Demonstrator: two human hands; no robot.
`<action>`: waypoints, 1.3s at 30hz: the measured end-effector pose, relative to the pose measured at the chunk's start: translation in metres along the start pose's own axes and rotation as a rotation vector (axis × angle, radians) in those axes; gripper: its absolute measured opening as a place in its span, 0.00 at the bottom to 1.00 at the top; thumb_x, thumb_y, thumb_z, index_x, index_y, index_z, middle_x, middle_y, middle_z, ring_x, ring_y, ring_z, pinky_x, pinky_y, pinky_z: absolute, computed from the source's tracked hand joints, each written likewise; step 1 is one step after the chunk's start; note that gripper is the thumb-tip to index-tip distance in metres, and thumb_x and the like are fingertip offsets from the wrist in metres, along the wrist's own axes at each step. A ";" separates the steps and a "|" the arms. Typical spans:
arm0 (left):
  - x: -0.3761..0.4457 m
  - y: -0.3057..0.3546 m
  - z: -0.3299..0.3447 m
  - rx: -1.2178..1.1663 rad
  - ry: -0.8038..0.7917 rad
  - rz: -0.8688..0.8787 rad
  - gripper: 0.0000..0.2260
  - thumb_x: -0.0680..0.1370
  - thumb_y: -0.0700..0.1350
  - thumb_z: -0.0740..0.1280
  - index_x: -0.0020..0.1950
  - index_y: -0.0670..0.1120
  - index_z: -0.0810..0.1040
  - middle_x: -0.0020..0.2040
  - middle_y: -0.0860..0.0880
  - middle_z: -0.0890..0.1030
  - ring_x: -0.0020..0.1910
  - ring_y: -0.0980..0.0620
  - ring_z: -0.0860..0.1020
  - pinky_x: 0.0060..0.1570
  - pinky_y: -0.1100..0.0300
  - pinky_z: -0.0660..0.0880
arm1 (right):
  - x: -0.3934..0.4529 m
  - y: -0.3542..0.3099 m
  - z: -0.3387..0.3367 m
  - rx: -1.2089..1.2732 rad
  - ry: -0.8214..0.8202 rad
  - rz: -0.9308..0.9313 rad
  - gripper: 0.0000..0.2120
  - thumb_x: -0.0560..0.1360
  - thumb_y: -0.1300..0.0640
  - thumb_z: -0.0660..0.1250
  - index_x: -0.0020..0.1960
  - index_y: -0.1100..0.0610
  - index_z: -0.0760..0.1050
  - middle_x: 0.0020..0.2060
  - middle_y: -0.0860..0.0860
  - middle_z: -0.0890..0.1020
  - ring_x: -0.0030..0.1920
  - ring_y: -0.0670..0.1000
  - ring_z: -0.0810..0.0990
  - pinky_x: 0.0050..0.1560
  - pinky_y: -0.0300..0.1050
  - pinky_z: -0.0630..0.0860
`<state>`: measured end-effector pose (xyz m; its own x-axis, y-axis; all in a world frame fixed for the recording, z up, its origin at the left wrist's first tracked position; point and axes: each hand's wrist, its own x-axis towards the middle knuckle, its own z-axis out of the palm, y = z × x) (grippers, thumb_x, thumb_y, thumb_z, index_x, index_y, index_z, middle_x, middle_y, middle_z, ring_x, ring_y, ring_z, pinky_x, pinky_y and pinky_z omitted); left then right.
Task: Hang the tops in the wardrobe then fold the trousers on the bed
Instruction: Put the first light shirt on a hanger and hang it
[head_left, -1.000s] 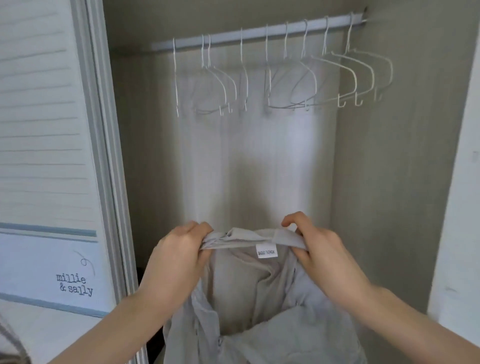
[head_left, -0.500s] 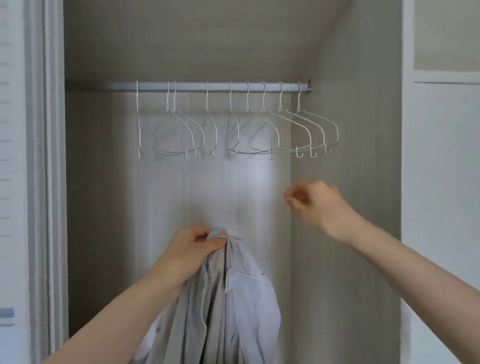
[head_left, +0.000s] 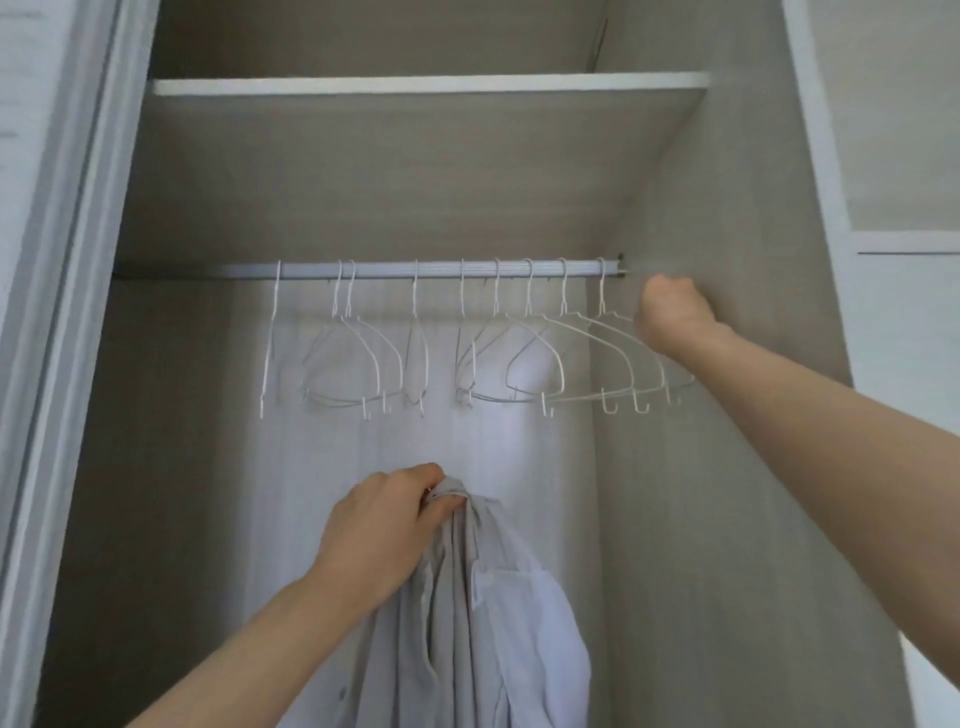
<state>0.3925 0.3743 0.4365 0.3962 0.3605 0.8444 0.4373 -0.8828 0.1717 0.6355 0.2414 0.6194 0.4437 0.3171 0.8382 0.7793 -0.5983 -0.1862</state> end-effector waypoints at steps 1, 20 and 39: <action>0.003 0.000 0.002 0.203 0.063 0.067 0.16 0.80 0.59 0.59 0.39 0.51 0.68 0.33 0.50 0.78 0.34 0.49 0.78 0.31 0.57 0.64 | 0.005 0.000 0.005 -0.027 -0.015 -0.014 0.14 0.77 0.68 0.59 0.62 0.69 0.73 0.60 0.66 0.77 0.62 0.64 0.75 0.59 0.53 0.73; 0.025 -0.022 0.033 -0.584 -0.257 -0.327 0.17 0.81 0.45 0.64 0.33 0.46 0.68 0.24 0.57 0.68 0.24 0.62 0.65 0.26 0.67 0.61 | 0.045 0.000 0.050 0.163 -0.069 0.156 0.13 0.79 0.64 0.58 0.59 0.70 0.75 0.59 0.64 0.78 0.62 0.64 0.75 0.59 0.49 0.72; -0.050 -0.015 0.002 -0.091 -0.363 -0.115 0.14 0.83 0.53 0.56 0.38 0.52 0.60 0.36 0.51 0.73 0.38 0.49 0.74 0.43 0.55 0.71 | -0.133 0.006 -0.049 0.381 -0.131 0.160 0.16 0.77 0.66 0.56 0.31 0.61 0.63 0.50 0.70 0.80 0.55 0.68 0.79 0.55 0.53 0.75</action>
<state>0.3676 0.3704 0.3905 0.6154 0.5274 0.5857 0.4285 -0.8476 0.3129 0.5601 0.1595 0.5318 0.6056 0.3475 0.7158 0.7928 -0.3414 -0.5050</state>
